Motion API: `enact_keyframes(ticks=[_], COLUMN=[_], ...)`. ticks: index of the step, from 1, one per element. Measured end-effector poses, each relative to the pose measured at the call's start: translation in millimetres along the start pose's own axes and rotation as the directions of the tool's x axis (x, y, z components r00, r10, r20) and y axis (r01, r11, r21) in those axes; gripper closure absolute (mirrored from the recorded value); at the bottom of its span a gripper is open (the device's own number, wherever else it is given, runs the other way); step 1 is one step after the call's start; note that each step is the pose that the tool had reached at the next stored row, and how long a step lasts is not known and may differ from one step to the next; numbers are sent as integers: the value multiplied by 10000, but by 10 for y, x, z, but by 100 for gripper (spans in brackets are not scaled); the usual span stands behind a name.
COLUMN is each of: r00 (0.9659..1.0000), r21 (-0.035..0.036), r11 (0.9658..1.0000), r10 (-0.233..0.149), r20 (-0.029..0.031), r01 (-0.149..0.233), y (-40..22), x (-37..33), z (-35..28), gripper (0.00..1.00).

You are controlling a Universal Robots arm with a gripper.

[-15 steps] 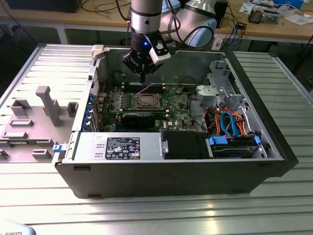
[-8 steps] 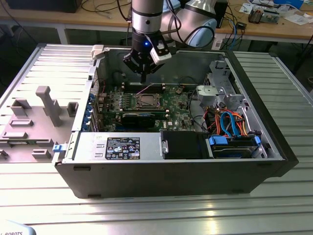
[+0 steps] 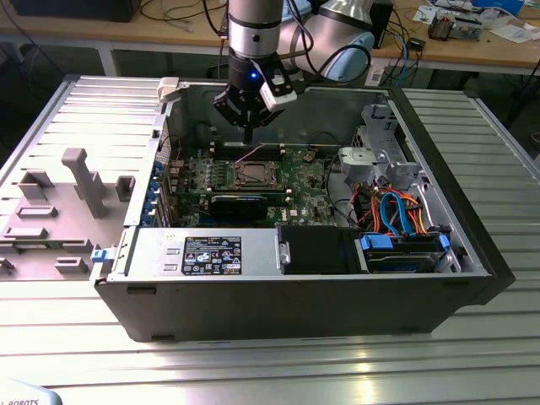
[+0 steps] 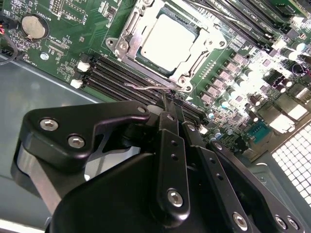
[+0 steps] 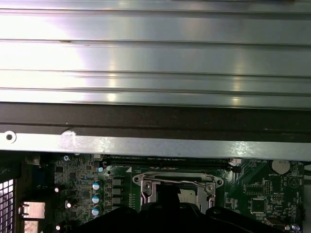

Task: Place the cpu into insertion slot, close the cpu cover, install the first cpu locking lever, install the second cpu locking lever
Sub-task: 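Install the first cpu locking lever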

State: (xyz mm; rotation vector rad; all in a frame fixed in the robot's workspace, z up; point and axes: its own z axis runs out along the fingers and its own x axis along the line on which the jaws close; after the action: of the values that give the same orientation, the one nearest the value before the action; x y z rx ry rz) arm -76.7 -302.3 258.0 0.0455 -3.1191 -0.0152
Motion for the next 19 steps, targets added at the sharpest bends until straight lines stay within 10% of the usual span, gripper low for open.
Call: enact_keyframes(ticks=[19], r00=[10000], r21=[-40], r11=[10000], r10=[-66], r20=[0], r01=[66], y=[1], x=[40], z=[34], gripper=[89])
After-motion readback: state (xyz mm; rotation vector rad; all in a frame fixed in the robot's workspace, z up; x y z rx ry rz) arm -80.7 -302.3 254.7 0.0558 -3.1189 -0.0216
